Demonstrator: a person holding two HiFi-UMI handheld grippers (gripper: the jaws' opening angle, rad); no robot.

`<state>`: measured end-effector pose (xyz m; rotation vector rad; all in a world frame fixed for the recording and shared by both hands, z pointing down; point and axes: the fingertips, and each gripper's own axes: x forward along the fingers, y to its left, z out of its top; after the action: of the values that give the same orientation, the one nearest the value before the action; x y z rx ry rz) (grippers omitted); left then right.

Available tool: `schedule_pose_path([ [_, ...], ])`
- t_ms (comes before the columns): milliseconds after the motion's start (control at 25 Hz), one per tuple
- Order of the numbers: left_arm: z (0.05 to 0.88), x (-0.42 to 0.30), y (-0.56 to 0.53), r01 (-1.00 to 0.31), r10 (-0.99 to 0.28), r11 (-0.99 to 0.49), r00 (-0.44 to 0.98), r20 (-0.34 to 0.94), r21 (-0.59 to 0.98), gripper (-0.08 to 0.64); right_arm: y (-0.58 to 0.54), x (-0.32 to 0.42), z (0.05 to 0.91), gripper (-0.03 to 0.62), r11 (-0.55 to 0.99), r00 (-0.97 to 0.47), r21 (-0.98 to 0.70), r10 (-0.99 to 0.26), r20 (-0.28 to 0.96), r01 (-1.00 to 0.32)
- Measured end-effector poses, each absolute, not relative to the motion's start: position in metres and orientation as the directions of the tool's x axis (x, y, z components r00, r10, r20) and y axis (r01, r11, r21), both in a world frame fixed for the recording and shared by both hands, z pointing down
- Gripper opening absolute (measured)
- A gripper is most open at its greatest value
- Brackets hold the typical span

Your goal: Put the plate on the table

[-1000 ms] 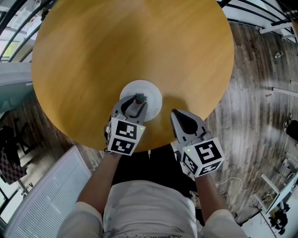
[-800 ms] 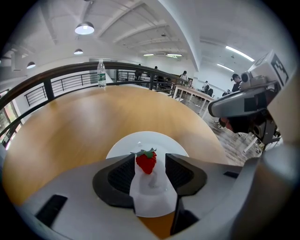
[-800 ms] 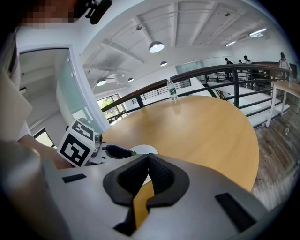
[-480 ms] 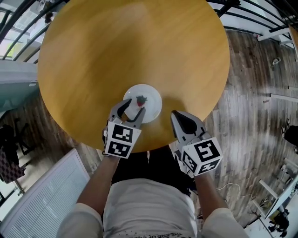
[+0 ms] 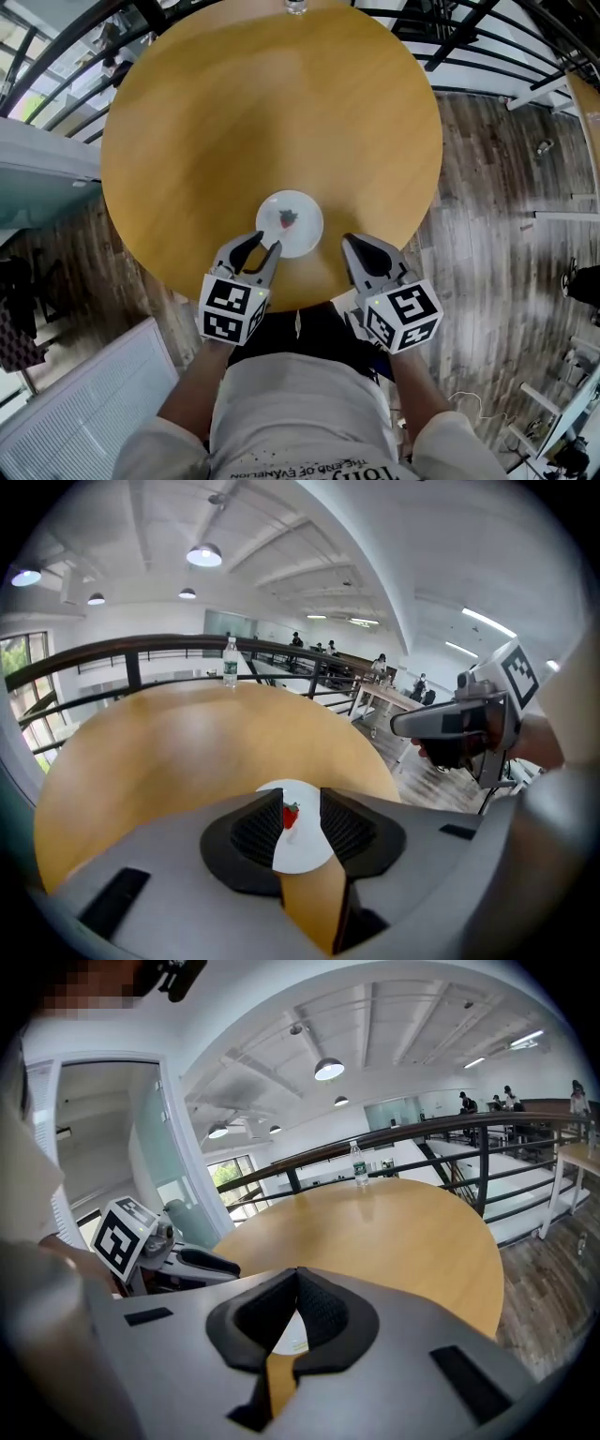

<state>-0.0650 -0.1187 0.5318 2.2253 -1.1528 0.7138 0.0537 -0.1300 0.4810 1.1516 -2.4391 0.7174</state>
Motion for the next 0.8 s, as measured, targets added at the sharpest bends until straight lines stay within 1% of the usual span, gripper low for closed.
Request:
schedule_pose_path([
  [80, 0.513, -0.068, -0.117, -0.845, -0.587, -0.508, 0.483, 0.649, 0.17, 0.105, -0.128, 0.053, 0.468, 0.02, 0.551, -0.616, -0.291, -0.612, 0.495, -0.782],
  [160, 0.497, -0.069, -0.116, -0.844, -0.604, -0.517, 0.478, 0.638, 0.143, 0.075, -0.127, 0.053, 0.457, 0.02, 0.559, -0.619, -0.284, -0.612, 0.491, -0.779],
  [320, 0.467, -0.063, -0.105, -0.823, -0.598, -0.539, 0.523, 0.607, 0.178, 0.034, -0.124, 0.053, 0.439, 0.02, 0.575, -0.626, -0.271, -0.613, 0.482, -0.772],
  [480, 0.438, -0.053, -0.087, -0.793, -0.588, -0.568, 0.578, 0.566, 0.219, 0.025, -0.119, 0.055, 0.416, 0.02, 0.587, -0.637, -0.268, -0.622, 0.454, -0.764],
  [680, 0.43, -0.062, -0.076, -0.806, -0.605, -0.542, 0.571, 0.555, 0.238, 0.025, -0.118, 0.056, 0.399, 0.02, 0.588, -0.638, -0.261, -0.64, 0.427, -0.765],
  [800, 0.433, -0.068, -0.069, -0.812, -0.604, -0.524, 0.568, 0.56, 0.258, 0.025, -0.117, 0.05, 0.394, 0.02, 0.609, -0.65, -0.25, -0.631, 0.424, -0.753],
])
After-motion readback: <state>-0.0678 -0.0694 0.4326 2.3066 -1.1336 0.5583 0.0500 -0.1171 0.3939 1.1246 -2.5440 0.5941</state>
